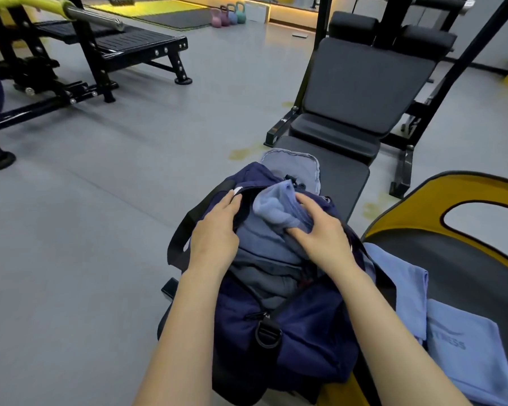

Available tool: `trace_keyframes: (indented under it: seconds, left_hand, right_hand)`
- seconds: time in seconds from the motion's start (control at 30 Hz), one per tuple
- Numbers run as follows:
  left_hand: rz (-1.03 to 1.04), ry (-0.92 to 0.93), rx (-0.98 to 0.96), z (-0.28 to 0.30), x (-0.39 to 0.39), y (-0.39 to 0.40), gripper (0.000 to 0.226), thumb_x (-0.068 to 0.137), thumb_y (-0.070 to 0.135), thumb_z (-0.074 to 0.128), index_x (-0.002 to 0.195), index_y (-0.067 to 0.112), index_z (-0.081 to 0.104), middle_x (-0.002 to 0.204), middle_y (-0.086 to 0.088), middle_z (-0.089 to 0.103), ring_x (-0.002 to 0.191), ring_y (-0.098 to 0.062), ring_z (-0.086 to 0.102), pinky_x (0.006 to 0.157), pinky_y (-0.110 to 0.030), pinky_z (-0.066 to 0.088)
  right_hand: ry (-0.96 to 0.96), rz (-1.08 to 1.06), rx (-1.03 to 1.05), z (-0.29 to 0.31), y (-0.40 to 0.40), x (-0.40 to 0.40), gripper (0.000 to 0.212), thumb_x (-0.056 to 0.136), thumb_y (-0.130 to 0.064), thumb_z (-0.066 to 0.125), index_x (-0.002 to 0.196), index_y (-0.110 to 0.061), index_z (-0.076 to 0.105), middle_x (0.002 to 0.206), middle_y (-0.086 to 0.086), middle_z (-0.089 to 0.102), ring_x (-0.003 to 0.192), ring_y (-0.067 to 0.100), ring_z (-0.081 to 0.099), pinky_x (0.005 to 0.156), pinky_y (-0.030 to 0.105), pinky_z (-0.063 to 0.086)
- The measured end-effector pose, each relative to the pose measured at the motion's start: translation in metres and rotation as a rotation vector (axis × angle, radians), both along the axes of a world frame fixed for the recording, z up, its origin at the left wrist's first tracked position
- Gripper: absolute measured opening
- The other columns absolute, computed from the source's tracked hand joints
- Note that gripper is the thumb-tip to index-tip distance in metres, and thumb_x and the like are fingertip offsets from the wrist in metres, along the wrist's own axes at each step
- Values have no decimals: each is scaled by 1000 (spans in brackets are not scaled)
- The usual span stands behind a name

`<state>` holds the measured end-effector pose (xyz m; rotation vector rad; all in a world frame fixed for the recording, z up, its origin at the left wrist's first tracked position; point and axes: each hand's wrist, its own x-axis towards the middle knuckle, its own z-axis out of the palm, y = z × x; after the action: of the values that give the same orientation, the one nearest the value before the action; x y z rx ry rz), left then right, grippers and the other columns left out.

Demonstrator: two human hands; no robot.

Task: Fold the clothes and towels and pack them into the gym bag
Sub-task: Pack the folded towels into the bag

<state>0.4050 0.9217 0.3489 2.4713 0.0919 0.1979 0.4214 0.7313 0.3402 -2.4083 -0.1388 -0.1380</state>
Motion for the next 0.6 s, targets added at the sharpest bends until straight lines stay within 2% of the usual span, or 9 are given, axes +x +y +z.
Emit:
trace_keyframes:
  seconds: [0.07,0.13,0.27,0.4,0.43,0.5,0.57,0.6]
  left_hand:
    - [14,-1,-7,-1,2,4,77,83,-15,34,146,28,33,155,19,22,126,-22,46,97,-35,42]
    - [33,-10,0,-1,4,6,77,82,-14,34,147,29,31,155,19,22,127,-24,47,98,-39,42]
    - [67,-41,-5,2,4,6,80,82,-14,35,147,31,29,154,21,23,127,-22,47,95,-35,43]
    - [70,-72,-20,2,2,6,81,80,-14,34,146,32,31,153,22,24,128,-18,45,93,-32,43]
    - [69,-73,-16,2,2,6,80,81,-14,34,146,32,31,152,22,25,128,-19,45,93,-33,44]
    - [63,-66,-4,1,2,6,80,81,-13,34,146,33,31,152,23,27,122,-24,50,91,-37,45]
    - [54,-58,1,1,2,5,79,81,-13,34,146,32,32,152,23,26,117,-28,52,91,-39,45]
    - [49,-57,3,2,2,5,78,81,-13,34,146,31,32,152,23,25,116,-28,53,90,-39,46]
  right_hand:
    - [5,81,-296,1,4,9,59,91,-26,56,144,-36,34,135,-5,55,122,23,50,88,35,44]
    - [-26,120,-449,-2,7,17,60,90,-21,54,145,-33,34,136,-4,54,122,24,50,87,36,43]
    - [-108,157,-560,-11,16,39,60,89,-16,51,145,-28,35,135,-2,54,120,27,49,87,38,42]
    - [-105,219,-611,-26,27,57,62,89,-14,56,146,-23,34,138,2,49,118,29,49,86,39,44]
    - [-146,230,-645,-29,27,58,66,85,-11,60,145,-21,37,138,4,49,117,31,50,85,39,44]
    - [-382,216,-663,-34,28,57,67,71,-3,67,136,-16,51,133,9,53,114,33,51,88,42,45]
    - [-612,226,-669,-39,26,55,47,69,-1,62,114,-14,66,126,11,58,113,31,46,95,42,37]
    - [-677,259,-707,-41,25,54,34,68,-2,65,100,-13,69,122,11,60,111,31,45,94,41,34]
